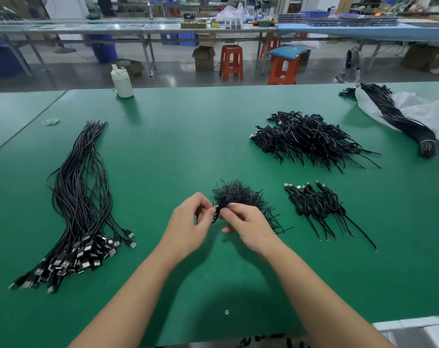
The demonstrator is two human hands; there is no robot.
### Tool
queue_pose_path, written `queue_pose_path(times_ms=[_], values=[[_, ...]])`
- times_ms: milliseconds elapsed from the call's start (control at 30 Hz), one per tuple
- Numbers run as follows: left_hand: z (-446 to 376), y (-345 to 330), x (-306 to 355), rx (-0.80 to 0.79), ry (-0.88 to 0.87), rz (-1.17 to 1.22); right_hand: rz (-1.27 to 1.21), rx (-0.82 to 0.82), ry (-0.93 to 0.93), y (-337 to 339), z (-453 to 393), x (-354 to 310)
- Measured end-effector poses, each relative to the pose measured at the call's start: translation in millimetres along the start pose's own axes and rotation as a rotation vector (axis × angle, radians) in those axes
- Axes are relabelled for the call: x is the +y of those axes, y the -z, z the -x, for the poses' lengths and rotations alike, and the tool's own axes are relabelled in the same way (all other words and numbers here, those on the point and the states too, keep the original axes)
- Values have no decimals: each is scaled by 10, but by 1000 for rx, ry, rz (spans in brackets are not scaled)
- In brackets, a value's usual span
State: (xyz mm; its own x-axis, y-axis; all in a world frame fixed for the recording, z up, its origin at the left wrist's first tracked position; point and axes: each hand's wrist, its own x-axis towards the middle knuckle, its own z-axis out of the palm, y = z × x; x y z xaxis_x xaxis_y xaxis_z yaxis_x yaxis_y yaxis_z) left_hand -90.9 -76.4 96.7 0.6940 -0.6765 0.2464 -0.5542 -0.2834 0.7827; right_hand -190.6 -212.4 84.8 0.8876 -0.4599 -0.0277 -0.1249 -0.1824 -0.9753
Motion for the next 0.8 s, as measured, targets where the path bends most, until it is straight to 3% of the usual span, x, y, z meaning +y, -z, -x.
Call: queue_pose_path(times_ms=[67, 200, 400, 533, 667, 800], values=[[6, -10, 14, 4, -124, -116, 0, 20, -24, -2, -3, 12], [-15, -21, 10, -10, -353, -420, -250, 22, -111, -44, -31, 40], [29, -76, -51, 49, -441, -539, -325, 34, -131, -50, -41, 60], [27, -74, -78, 31, -419, -515, -336, -24, -129, -46, -32, 59], [-6, -44, -85, 26, -167, -284, -388, -122, -134, 12, -3, 39], [-39, -31, -86, 7, 7, -99, -387, -107, -76, 7, 8, 19]])
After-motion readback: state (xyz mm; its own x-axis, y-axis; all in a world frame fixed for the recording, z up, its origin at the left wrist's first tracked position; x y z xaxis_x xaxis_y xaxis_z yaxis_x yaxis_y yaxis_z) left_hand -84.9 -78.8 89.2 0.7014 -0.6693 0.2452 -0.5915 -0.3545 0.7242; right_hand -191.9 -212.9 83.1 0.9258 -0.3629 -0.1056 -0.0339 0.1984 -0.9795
